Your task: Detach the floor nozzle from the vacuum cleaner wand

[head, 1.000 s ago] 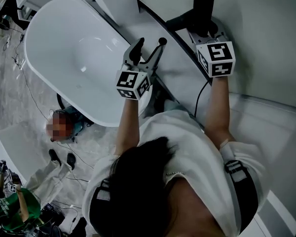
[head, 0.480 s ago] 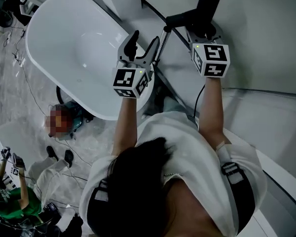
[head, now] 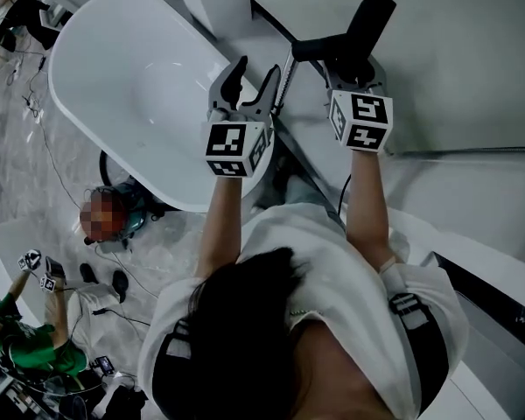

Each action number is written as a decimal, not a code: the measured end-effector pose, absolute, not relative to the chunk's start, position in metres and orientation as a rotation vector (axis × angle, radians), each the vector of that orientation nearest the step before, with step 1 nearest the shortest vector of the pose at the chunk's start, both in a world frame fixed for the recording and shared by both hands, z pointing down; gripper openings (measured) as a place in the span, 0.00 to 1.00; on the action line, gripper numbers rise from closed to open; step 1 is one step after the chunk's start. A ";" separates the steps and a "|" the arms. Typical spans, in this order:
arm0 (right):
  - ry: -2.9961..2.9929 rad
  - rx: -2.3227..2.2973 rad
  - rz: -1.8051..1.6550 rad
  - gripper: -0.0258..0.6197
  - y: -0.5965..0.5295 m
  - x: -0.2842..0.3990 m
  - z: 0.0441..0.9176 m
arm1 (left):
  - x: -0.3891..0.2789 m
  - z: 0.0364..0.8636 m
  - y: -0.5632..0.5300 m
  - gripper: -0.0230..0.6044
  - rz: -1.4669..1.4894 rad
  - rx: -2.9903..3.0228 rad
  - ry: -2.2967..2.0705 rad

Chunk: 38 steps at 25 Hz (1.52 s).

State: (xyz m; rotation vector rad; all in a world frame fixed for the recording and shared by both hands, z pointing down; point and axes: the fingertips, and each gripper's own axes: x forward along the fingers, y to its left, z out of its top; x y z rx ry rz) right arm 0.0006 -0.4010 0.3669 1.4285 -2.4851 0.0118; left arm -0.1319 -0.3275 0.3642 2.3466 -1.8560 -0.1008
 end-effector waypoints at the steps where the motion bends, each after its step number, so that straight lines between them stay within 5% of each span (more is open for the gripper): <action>1: -2.484 1.436 0.021 0.38 -0.397 0.001 0.369 | -0.132 0.363 -0.324 0.39 -0.097 2.349 -1.865; 21: -2.445 1.422 0.068 0.38 -0.313 0.003 0.405 | -0.117 0.397 -0.270 0.05 0.063 2.259 -1.890; 38: -2.413 1.465 0.056 0.38 -0.265 0.000 0.408 | -0.116 0.399 -0.228 0.04 0.038 2.174 -1.922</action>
